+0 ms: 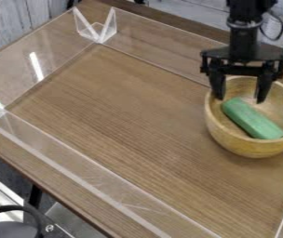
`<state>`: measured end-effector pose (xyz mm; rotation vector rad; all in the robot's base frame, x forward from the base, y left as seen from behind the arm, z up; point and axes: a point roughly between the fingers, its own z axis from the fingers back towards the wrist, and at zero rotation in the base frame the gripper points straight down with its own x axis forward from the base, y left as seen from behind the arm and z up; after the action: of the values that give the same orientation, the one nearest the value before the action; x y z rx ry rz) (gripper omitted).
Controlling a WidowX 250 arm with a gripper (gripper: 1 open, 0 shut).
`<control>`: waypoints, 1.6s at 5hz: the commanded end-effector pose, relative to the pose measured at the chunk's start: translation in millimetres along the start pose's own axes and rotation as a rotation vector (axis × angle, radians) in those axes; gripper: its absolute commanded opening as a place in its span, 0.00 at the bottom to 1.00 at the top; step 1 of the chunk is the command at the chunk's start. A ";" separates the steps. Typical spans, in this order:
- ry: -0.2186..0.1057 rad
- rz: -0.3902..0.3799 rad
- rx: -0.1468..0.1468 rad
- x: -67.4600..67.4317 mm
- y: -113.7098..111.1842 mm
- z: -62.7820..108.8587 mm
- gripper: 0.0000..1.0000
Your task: Put the green block in the brown bowl
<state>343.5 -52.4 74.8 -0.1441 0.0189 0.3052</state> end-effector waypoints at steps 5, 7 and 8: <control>-0.063 -0.013 -0.012 21.4 -15.3 15.0 0.00; -0.064 0.033 0.025 24.5 -18.7 4.4 0.00; -0.053 0.019 0.047 24.2 -22.6 -2.8 0.00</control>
<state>361.1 -64.8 50.9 -0.0694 0.0498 0.3356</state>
